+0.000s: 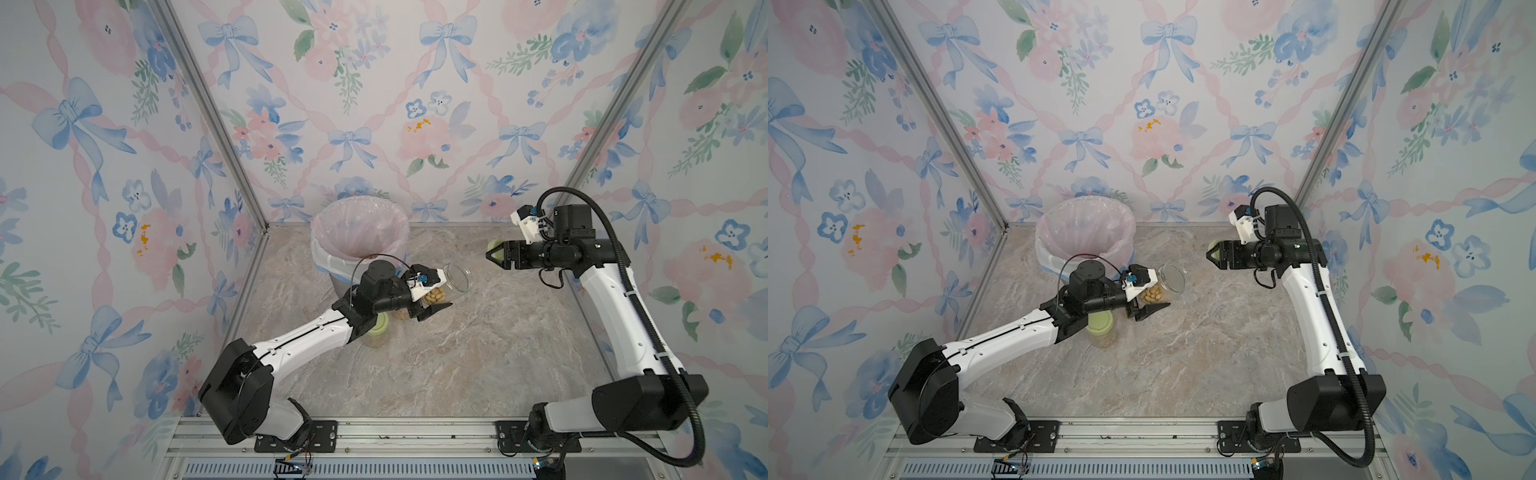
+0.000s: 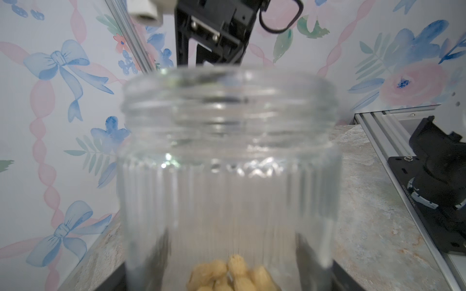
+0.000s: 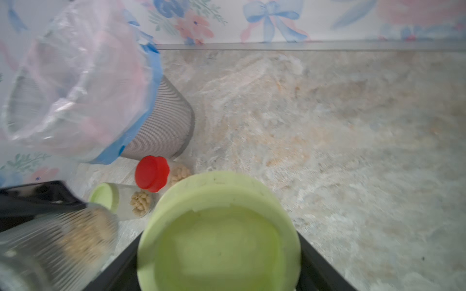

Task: Empty moldy peanuts from jars
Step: Place the lid at the center of the board.

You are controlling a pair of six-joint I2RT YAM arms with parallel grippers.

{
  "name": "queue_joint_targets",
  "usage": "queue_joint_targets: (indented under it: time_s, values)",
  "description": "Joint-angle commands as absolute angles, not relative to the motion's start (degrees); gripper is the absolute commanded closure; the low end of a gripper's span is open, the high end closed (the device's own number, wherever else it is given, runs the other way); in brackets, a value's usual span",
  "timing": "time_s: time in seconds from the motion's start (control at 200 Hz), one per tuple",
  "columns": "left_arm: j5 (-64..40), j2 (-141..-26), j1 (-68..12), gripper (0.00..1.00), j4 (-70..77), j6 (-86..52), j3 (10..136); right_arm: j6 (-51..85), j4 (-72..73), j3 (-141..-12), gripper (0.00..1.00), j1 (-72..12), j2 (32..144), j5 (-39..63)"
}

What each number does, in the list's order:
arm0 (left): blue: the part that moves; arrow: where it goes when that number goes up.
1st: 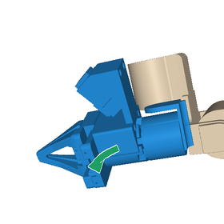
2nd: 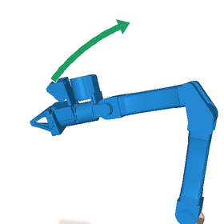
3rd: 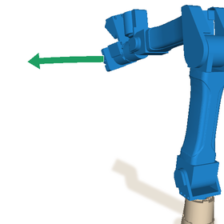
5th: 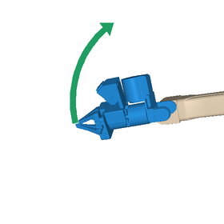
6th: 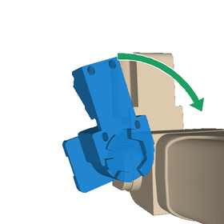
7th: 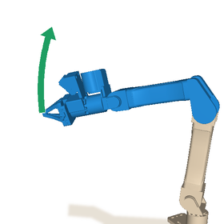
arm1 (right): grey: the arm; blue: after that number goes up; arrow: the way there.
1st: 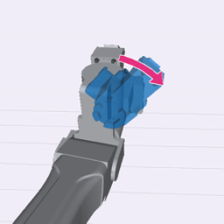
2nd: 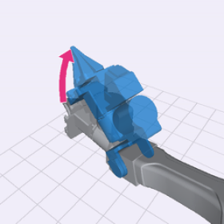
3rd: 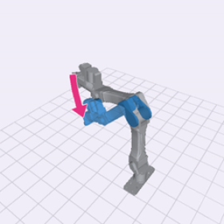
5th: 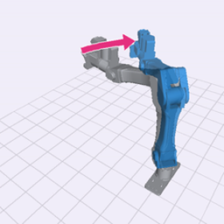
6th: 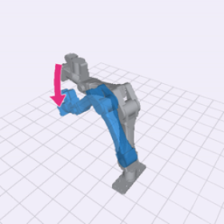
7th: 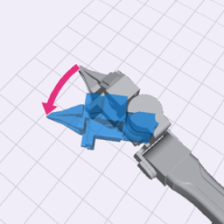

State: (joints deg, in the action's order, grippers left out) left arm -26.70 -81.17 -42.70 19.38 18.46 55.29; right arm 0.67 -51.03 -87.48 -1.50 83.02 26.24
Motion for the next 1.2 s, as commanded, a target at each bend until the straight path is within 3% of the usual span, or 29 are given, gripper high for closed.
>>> queue_joint_targets:
  time_s: [0.0,0.205,0.615,1.19]
  values:
    - [-25.55,-78.59,-42.19,1.0,22.41,19.43,55.84,7.97,-49.01,-83.06,0.2,-0.68,86.83,16.99]
    - [-23.9,-77.57,-42.06,1.0,20.76,20.35,56.25,12.52,-47.54,-79.32,0.21,3.59,97.01,10.57]
    - [-22.98,-76.2,-41.43,1.0,20.33,20.75,55.61,12.59,-51.49,-83.64,0.2,5.72,107.88,-0.91]
    - [-22.15,-76.2,-41.24,1.0,19.77,21.1,56.58,13.12,-50.86,-84.82,0.16,8.96,117.35,-2.06]
